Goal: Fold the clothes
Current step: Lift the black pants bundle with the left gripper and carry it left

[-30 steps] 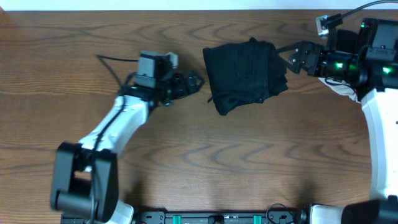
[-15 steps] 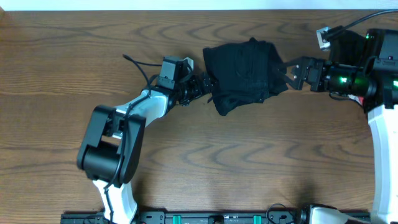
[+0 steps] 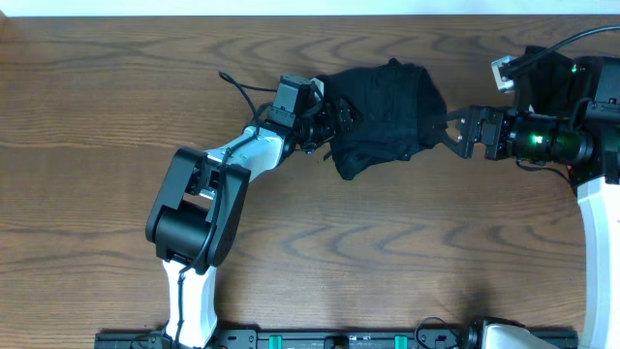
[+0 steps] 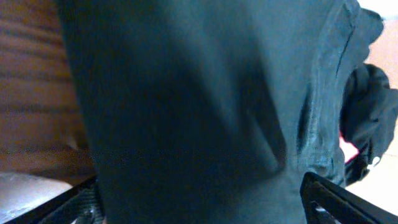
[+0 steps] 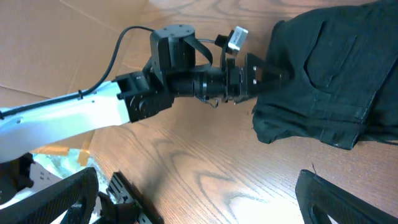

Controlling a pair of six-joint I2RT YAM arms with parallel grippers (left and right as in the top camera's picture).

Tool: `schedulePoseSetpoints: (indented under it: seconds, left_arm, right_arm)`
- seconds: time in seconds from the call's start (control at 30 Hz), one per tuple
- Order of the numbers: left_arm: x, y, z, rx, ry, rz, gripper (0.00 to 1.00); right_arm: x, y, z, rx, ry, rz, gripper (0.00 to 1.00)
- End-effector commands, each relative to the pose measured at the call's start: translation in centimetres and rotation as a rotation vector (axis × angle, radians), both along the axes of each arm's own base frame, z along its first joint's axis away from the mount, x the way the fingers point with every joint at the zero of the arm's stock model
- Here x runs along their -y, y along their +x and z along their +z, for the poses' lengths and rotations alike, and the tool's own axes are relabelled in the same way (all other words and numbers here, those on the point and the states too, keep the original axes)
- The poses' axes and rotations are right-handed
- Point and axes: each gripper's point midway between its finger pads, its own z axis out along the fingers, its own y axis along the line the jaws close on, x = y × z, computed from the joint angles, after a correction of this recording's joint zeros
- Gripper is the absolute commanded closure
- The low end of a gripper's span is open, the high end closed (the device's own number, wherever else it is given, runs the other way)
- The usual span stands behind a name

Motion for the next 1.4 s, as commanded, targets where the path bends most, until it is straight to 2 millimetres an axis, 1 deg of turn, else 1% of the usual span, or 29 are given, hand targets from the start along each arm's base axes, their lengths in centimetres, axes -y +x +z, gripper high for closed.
schedulePoseSetpoints:
  seconds: [0.0,0.1,0.27,0.3,0.37,0.4,0.43,0.53,0.63,0.67,0.77,0.87,1.0,1.2,1.37]
  left_arm:
    - [-0.5,0.1,-2.5,-0.048,0.027,0.022,0.02]
    - [-0.5,-0.1,-3.5,-0.065,0.032,0.023,0.02]
    - [-0.4,-0.3,-4.5,-0.083,0.03,0.022,0.01]
    - [-0.3,-0.4,-4.5,-0.084,0.026,0.018,0.04]
    - [-0.1,-0.5,-4.8,-0.089,0.028,0.013,0.15]
    - [0.0,-0.6,-5.0,-0.091,0.029,0.012,0.23]
    - [0.0,-0.7,-5.1,-0.093,0.03,0.01,0.31]
    - [0.1,-0.8,-5.2,-0.094,0.031,0.007,0.64]
    - [0.1,-0.6,-5.1,-0.084,0.028,0.009,0.88]
    - [0.1,-0.4,-5.0,-0.079,0.026,0.011,0.93]
    - [-0.6,0.3,-4.9,-0.064,0.031,0.035,0.94]
    - [-2.1,1.4,-4.9,-0.072,0.023,0.088,0.94]
    - [-5.2,3.2,-4.7,-0.112,-0.015,0.204,0.94]
    - [-11.4,5.8,-4.6,-0.13,-0.038,0.351,0.94]
    - [-17.7,7.5,-4.8,-0.15,-0.05,0.515,0.94]
  right_arm:
    - [0.1,-0.2,0.9,0.054,-0.019,0.016,0.01]
    - [0.1,-0.3,0.9,0.051,-0.017,0.016,0.01]
    - [0.1,-0.5,0.7,0.034,-0.015,0.016,0.01]
    - [0.0,-0.5,0.7,0.033,-0.015,0.016,0.01]
    - [0.0,-0.6,0.7,0.032,-0.015,0.016,0.01]
    - [0.0,-0.6,0.7,0.032,-0.015,0.016,0.01]
    - [0.0,-0.6,0.7,0.032,-0.015,0.016,0.01]
    - [0.0,-0.6,0.6,0.03,-0.016,0.018,0.01]
    - [0.0,-0.7,0.6,0.027,-0.016,0.018,0.01]
    - [0.0,-0.7,0.6,0.025,-0.016,0.018,0.01]
    - [0.0,-0.8,0.5,0.017,-0.016,0.019,0.01]
    - [0.3,-0.9,0.1,0.003,-0.035,0.007,0.01]
    - [0.5,-1.0,-0.3,-0.015,-0.053,-0.003,0.01]
    - [0.5,-1.1,-0.3,-0.017,-0.054,-0.004,0.01]
    - [0.5,-1.1,-0.4,-0.02,-0.054,-0.004,0.01]
